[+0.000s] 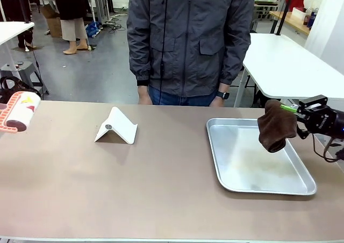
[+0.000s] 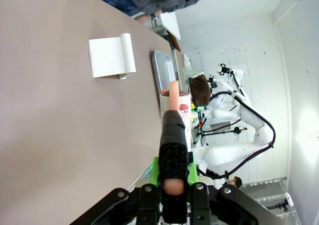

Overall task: Clean the surface of the table.
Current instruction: Return the Lint Roller and towel to their original positions.

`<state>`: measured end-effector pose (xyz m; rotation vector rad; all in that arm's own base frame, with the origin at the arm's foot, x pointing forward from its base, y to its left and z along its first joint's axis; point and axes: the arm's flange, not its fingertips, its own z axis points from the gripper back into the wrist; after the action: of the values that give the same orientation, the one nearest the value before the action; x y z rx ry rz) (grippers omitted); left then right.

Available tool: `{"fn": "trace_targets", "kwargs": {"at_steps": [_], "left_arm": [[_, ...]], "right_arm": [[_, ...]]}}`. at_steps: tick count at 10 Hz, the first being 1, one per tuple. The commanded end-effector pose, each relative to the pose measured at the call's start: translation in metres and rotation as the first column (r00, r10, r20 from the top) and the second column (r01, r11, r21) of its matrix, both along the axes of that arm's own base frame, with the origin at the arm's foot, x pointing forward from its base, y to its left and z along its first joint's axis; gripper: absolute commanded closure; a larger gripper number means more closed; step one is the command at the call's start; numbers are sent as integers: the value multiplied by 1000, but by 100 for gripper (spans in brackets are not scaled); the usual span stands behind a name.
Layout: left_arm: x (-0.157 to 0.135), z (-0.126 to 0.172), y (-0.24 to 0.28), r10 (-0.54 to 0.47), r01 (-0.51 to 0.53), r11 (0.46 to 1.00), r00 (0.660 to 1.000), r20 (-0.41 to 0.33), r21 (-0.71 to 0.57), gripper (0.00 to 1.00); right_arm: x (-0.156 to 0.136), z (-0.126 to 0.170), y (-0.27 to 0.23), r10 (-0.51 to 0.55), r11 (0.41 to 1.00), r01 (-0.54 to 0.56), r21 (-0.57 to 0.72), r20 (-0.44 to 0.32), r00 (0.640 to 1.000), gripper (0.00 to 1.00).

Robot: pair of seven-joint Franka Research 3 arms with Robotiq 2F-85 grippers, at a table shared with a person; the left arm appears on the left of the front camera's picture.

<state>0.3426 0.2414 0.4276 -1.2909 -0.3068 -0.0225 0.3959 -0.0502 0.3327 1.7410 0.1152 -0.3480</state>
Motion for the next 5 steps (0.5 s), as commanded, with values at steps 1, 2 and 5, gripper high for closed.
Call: {"fn": "trace_targets", "kwargs": {"at_steps": [1, 2, 5], "left_arm": [[25, 28, -46, 17, -17, 1000, 1000, -10, 26, 78], [37, 38, -68, 11, -12, 999, 1000, 12, 33, 78], [61, 57, -151, -6, 15, 993, 997, -79, 116, 78]], "right_arm": [[18, 14, 40, 46, 999, -45, -8, 118, 992, 92], [24, 16, 62, 78, 997, -74, -35, 145, 986, 92], [51, 6, 139, 72, 995, -58, -87, 170, 983, 92]]}}
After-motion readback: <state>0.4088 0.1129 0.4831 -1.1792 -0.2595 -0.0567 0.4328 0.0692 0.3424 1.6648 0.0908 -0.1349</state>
